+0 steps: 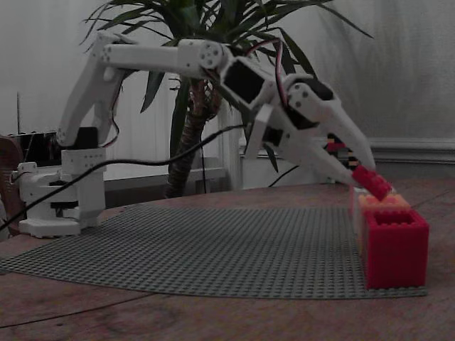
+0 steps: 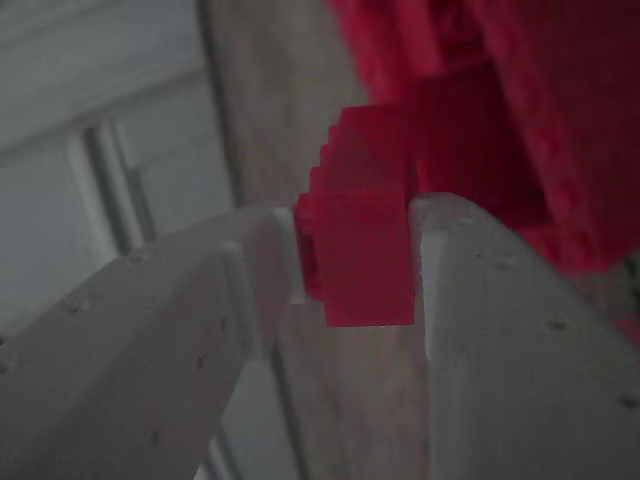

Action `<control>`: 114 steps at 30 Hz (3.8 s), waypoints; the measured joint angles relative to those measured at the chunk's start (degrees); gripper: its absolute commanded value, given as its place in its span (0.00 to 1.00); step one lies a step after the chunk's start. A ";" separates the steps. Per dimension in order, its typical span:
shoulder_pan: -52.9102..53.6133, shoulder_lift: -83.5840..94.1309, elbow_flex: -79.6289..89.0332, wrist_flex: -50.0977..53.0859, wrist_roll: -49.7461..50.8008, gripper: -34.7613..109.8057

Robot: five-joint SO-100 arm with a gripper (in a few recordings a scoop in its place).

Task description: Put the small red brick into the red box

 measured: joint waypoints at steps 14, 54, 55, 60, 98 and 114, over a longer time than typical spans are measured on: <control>0.09 -7.21 -9.40 3.87 2.90 0.25; -3.52 9.58 -0.97 13.62 -5.27 0.24; -4.31 13.62 3.16 14.15 -5.89 0.24; -7.56 33.57 25.31 17.75 -6.42 0.24; -14.77 127.53 102.92 42.89 -5.19 0.24; -18.54 127.53 102.92 42.45 -2.11 0.24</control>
